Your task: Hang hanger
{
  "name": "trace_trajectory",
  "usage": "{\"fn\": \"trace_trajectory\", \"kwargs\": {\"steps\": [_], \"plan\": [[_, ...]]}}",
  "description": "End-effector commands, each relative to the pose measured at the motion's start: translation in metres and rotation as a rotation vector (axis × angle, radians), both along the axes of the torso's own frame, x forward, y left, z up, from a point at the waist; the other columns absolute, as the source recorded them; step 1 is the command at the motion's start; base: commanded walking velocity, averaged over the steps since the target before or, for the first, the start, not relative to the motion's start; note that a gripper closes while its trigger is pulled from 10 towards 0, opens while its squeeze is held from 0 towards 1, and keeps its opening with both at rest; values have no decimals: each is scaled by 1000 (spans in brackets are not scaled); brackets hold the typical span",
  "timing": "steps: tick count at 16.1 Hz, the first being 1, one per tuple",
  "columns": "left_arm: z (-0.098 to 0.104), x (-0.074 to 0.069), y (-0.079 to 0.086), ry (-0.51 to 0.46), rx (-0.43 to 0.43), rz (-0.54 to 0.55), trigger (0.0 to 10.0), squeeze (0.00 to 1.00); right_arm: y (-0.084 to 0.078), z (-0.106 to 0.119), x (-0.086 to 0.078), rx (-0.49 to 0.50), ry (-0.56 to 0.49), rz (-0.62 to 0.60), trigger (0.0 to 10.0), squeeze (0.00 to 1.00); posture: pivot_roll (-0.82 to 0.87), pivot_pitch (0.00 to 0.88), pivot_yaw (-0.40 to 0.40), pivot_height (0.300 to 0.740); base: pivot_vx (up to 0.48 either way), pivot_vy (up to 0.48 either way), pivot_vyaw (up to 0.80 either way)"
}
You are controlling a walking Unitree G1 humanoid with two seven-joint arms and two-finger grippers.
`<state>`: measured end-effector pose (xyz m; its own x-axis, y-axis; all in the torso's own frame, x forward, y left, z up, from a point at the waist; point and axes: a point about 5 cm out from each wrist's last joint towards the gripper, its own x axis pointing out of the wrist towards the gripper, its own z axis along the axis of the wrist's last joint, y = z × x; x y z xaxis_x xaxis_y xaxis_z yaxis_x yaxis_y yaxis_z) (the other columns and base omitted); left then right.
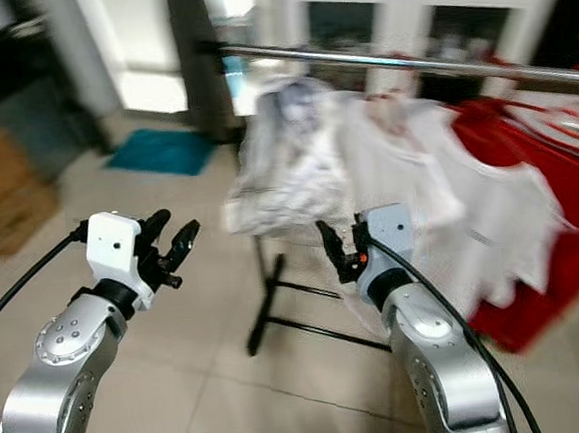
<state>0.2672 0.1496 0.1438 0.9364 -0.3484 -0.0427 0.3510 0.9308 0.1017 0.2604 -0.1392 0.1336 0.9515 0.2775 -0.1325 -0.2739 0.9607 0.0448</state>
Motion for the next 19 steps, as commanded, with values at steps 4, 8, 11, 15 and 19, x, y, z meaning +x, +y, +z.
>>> {"fn": "trace_trajectory", "kwargs": {"steps": [4,8,11,15,19], "plan": [[2,0,-2,-9,17,-22,10000,0,1,4,3,-26,-33,18,10000,471,-50,14,48,740,278,0,0],[2,-1,-3,-8,19,-33,10000,0,4,5,5,-45,-44,33,10000,471,-44,17,46,740,298,0,138],[2,-1,-3,-6,24,-41,10000,0,5,8,6,-54,-67,26,10000,459,-42,19,46,740,314,0,800],[2,-1,-5,-4,28,-57,10000,0,2,16,9,-47,-96,3,10000,0,-43,19,49,740,313,0,0],[1,-2,-6,-1,34,-72,10000,0,1,24,15,-57,-131,-23,10000,0,-38,20,45,740,314,0,0]]}}
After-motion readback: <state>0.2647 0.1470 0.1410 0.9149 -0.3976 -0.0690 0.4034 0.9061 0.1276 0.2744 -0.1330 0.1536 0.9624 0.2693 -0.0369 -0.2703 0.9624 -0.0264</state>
